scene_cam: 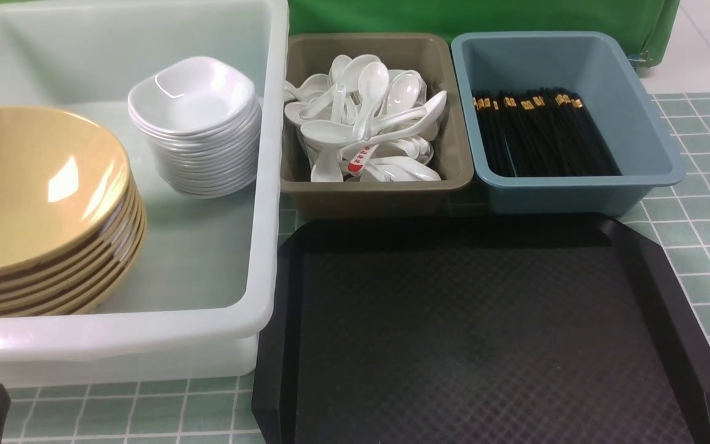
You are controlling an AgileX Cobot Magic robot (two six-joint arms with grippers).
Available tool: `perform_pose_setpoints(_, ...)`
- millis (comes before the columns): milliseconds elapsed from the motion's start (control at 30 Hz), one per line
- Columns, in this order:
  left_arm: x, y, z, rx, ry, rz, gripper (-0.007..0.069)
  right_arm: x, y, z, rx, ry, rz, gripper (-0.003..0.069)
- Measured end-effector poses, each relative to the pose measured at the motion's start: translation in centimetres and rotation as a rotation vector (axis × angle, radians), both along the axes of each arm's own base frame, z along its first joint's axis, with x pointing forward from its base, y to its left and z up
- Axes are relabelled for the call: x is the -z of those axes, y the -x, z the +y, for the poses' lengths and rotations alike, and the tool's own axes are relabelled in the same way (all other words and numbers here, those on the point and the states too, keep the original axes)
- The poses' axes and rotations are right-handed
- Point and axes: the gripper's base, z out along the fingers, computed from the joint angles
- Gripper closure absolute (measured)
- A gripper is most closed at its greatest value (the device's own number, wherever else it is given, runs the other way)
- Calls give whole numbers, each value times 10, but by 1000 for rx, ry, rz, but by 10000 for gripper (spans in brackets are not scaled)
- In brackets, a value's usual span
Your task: On blue table put chopsticks spoon bowls plates into blue grey white boxes.
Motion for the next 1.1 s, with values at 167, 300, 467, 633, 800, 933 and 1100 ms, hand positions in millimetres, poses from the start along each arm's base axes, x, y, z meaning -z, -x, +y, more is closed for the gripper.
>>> perform_pose_setpoints(167, 0, 0, 0, 0, 0, 0, 638, 0, 0, 0, 0, 0, 0, 582)
perform_pose_setpoints(300, 0, 0, 0, 0, 0, 0, 638, 0, 0, 0, 0, 0, 0, 580)
perform_pose_setpoints(467, 0, 0, 0, 0, 0, 0, 638, 0, 0, 0, 0, 0, 0, 573)
perform_pose_setpoints(633, 0, 0, 0, 0, 0, 1, 638, 0, 0, 0, 0, -1, 0, 569)
perform_pose_setpoints(800, 0, 0, 0, 0, 0, 1, 638, 0, 0, 0, 0, -1, 0, 563)
perform_pose_setpoints(933, 0, 0, 0, 0, 0, 1, 638, 0, 0, 0, 0, -1, 0, 559)
perform_pose_setpoints(1100, 0, 0, 0, 0, 0, 1, 638, 0, 0, 0, 0, 0, 0, 554)
